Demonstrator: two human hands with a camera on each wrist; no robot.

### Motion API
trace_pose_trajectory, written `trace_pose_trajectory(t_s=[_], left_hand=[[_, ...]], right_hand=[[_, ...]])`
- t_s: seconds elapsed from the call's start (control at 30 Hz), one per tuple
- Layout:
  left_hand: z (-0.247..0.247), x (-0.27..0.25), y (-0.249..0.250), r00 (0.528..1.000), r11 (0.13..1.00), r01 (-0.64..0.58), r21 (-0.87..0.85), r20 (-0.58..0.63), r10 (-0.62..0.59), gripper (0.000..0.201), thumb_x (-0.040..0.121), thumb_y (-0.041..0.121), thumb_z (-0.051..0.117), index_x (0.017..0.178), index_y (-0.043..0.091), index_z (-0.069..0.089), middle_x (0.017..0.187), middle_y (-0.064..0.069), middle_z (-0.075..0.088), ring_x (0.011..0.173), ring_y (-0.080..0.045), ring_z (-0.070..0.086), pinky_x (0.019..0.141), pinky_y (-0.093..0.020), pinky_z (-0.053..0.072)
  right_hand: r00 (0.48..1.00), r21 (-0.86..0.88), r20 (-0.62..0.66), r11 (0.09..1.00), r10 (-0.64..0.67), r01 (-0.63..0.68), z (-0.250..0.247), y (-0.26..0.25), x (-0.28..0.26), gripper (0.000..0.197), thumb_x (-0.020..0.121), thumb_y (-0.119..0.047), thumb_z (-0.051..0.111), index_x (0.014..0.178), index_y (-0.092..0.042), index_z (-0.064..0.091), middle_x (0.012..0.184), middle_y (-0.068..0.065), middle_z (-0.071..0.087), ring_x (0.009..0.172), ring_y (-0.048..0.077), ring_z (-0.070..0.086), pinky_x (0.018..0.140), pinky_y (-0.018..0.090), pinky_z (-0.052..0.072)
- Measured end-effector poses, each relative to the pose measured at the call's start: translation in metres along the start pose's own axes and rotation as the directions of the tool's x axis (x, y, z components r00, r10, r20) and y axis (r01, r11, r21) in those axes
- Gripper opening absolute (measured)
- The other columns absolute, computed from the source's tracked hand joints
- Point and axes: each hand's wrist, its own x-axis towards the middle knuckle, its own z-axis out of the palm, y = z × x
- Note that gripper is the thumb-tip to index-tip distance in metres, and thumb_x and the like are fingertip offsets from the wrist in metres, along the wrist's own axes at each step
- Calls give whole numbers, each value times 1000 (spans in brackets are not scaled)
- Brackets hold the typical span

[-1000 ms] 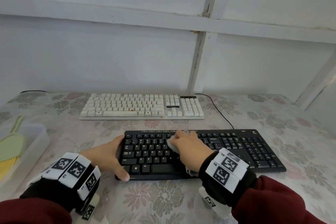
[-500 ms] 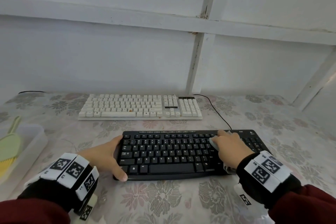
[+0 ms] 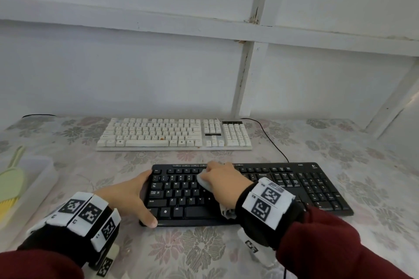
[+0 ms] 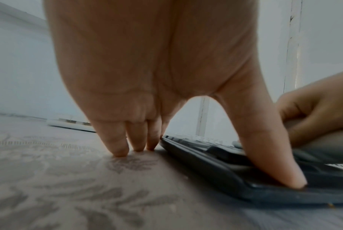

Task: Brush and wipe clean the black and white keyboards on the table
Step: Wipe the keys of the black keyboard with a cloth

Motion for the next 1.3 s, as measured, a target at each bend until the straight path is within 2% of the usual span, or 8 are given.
trace_pose_trajectory(t_s=[0.27,0.4,0.47,0.6,0.8,0.97,1.2,1.3], left_hand=[[0,1,-2,999,999,-35,-30,7,35,131,30,23,92,139,30,19,130,17,44,122,-7,45,107,-32,36],[-1,1,-3,999,999,-40,-14,21,40,137,18,35,95,133,35,20,130,18,44,123,-8,44,108,-34,36],[-2,2,-3,999,1000,-27,7,17,27,136,24,29,95,137,33,18,130,17,44,123,-9,44,109,-35,35],[-1,3,-4,1000,1000,-21,19,7,21,133,28,25,93,138,32,19,129,17,46,121,-9,47,108,-35,37],[-3,7,-9,999,999,-41,4,13,41,135,18,40,94,131,38,20,131,17,44,124,-9,45,110,-38,34],[-3,9,-13,998,997,-53,-49,15,54,135,22,32,96,135,35,23,132,14,47,123,-10,47,109,-39,37],[-4,14,-19,999,997,-29,-74,17,30,135,25,24,97,137,34,23,133,11,49,123,-14,49,106,-42,40],[-5,17,-22,1000,998,-23,-60,12,23,135,25,25,98,137,35,22,133,11,48,123,-15,50,106,-42,40]], right_hand=[[974,-8,-117,980,196,-198,9,72,-41,27,86,11,39,84,-13,52,96,-4,37,92,19,32,85,30,37],[938,-77,-74,935,340,-345,8,98,-51,36,80,13,36,63,-18,31,96,1,32,92,25,36,67,28,33],[921,-81,-19,917,390,-390,-1,103,-49,34,88,6,37,63,-16,36,97,2,34,98,29,44,73,31,36],[964,-26,-66,965,258,-260,-18,86,-32,22,98,-18,44,92,-8,62,107,3,47,102,25,51,96,35,43],[999,-57,28,998,-38,39,-12,7,1,8,92,-2,50,94,-5,57,121,8,48,109,30,46,99,40,41],[999,-107,15,994,32,-30,-7,1,-4,41,82,10,47,61,-19,27,100,4,30,111,32,40,83,41,42],[979,-52,-87,980,187,-192,5,68,-41,31,82,15,39,86,-14,48,109,4,42,101,26,37,83,33,42],[964,-61,-68,964,255,-259,6,86,-46,32,81,14,38,67,-15,38,99,-1,33,95,25,35,73,31,34]])
